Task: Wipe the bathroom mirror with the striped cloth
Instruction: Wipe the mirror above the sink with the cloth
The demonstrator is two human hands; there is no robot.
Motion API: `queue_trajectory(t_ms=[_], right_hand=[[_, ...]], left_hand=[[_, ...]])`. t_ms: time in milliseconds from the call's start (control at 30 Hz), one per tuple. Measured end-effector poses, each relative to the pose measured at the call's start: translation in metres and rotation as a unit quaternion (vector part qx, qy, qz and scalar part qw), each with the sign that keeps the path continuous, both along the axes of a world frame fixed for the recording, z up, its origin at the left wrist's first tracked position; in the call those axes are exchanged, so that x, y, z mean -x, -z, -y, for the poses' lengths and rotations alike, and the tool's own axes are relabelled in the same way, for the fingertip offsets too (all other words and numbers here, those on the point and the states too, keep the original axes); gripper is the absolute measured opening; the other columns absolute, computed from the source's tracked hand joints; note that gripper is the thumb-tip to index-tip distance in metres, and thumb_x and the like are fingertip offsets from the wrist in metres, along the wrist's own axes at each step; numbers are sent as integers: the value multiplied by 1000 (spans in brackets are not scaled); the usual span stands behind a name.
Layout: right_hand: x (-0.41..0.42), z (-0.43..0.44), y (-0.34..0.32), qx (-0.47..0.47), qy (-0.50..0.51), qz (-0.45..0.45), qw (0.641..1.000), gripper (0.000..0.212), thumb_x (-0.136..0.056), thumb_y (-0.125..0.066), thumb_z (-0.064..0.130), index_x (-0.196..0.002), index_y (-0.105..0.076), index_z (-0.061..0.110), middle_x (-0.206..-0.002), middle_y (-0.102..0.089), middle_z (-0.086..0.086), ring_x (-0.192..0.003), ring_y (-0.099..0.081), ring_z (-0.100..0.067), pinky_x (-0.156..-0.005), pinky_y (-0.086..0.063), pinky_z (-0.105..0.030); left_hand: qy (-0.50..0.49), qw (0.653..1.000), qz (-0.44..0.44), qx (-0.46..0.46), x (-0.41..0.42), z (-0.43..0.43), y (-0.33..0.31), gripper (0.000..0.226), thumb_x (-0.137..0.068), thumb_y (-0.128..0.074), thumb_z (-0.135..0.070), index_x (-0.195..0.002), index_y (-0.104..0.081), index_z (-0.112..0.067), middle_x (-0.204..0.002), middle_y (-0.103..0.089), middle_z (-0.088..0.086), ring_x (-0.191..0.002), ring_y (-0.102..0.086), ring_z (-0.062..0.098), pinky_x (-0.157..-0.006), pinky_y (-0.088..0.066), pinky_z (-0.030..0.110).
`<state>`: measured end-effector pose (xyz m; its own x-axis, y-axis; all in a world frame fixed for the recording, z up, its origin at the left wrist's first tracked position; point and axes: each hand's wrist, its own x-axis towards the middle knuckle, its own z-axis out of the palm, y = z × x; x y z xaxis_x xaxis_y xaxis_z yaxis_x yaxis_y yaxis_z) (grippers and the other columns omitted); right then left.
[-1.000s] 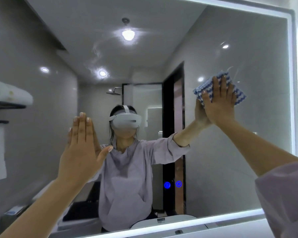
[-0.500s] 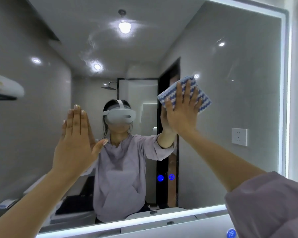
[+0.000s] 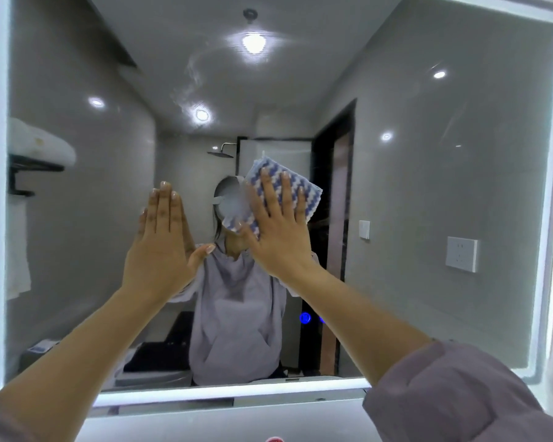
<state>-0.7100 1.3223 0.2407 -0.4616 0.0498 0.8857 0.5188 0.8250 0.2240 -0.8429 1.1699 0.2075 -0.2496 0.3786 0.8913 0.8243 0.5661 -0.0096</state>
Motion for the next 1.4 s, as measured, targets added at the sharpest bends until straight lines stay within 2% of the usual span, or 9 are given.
queue_trajectory(t_ms=[200, 333, 433, 667, 833, 1000, 1167, 1300, 1400], right_hand=[[-21, -24, -11, -75, 13, 27, 997, 68, -95, -27, 60, -152, -2, 31, -161, 5, 0, -147, 12, -25, -118, 13, -43], [-45, -56, -25, -88, 43, 14, 995, 71, -94, -21, 63, -152, 0, 29, -161, 6, -3, -147, 6, -29, -118, 10, -46], [-69, -83, -38, -51, 61, -23, 997, 72, -93, -15, 64, -152, 3, 27, -161, 5, -6, -147, 7, -30, -118, 4, -50], [-116, -129, -49, 55, 106, -104, 987, 78, -86, 1, 73, -151, 5, 31, -161, 7, -3, -147, 8, -27, -118, 5, -46], [-132, -145, -46, 114, 107, -155, 976, 72, -89, -8, 67, -151, 6, 33, -161, 7, -1, -147, 8, -25, -119, 3, -47], [-129, -141, -43, 132, 113, -181, 968, 72, -90, -9, 64, -152, 1, 29, -161, 5, -3, -147, 7, -27, -119, 5, -46], [-117, -125, -39, 181, 116, -212, 953, 71, -90, -10, 58, -152, 4, 25, -161, 8, -6, -147, 10, -30, -117, 9, -48], [-98, -104, -36, 219, 108, -236, 941, 69, -98, -19, 54, -152, 5, 19, -160, 9, -13, -146, 10, -35, -116, 9, -52], [-79, -84, -26, 207, 111, -215, 948, 71, -95, -14, 56, -152, 7, 18, -159, 10, -15, -145, 10, -37, -116, 8, -54]], left_hand=[[-6, 1000, -6, 5, 0, 2, 0, 100, -83, -16, -71, -145, 9, 3, -156, 11, 19, -145, 12, 28, -119, -1, 42], [-11, 1000, -12, 12, -1, 2, 0, 102, -80, -14, -70, -145, 7, 5, -156, 10, 22, -145, 10, 30, -119, -3, 44], [-22, 1000, -9, 17, 1, 2, 0, 101, -80, -10, -71, -144, 12, 4, -155, 15, 21, -145, 13, 30, -119, -2, 43], [-18, 1000, -15, 15, 1, 2, 0, 101, -80, -12, -70, -145, 11, 4, -155, 15, 20, -144, 14, 29, -119, -1, 42], [-20, 1000, -18, 8, 3, 1, 1, 100, -82, -15, -71, -145, 11, 3, -156, 14, 20, -145, 12, 29, -118, -1, 41], [-12, 1000, -11, 5, 2, -2, 1, 100, -85, -30, -66, -145, 12, 2, -155, 17, 18, -145, 14, 28, -119, 0, 41], [-17, 1000, -9, 3, 1, 0, 1, 100, -84, -27, -67, -145, 14, 1, -155, 19, 17, -145, 15, 27, -118, 2, 39], [-11, 1000, -7, 0, 2, 0, 1, 100, -85, -29, -66, -144, 17, 0, -155, 20, 16, -144, 17, 26, -118, 2, 39], [-11, 1000, -4, 3, 3, 0, 1, 100, -85, -29, -67, -144, 19, -1, -155, 22, 16, -144, 19, 26, -118, 3, 39]])
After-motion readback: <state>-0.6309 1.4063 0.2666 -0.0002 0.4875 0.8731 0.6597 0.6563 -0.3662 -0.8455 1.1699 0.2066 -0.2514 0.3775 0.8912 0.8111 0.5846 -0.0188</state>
